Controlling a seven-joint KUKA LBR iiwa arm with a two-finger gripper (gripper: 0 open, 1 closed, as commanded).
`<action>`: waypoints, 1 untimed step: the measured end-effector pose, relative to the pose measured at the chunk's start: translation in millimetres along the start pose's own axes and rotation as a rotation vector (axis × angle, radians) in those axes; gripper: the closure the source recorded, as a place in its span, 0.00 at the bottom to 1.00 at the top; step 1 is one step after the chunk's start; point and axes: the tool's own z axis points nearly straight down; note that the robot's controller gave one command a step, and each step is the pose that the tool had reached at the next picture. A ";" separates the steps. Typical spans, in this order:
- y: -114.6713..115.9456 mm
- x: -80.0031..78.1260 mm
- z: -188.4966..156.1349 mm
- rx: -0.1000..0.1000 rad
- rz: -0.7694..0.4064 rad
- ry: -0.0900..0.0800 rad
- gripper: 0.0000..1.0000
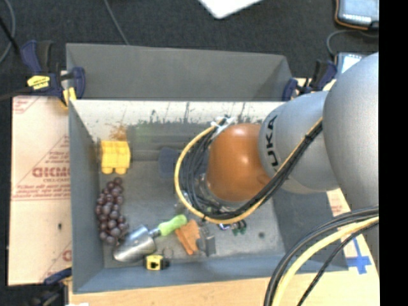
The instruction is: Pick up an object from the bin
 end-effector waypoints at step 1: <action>21.0 -2.2 2.4 0.003 -0.219 -0.003 1.00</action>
Offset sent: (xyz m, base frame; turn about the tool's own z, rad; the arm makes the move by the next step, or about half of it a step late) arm 0.0000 0.0000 0.0000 0.0000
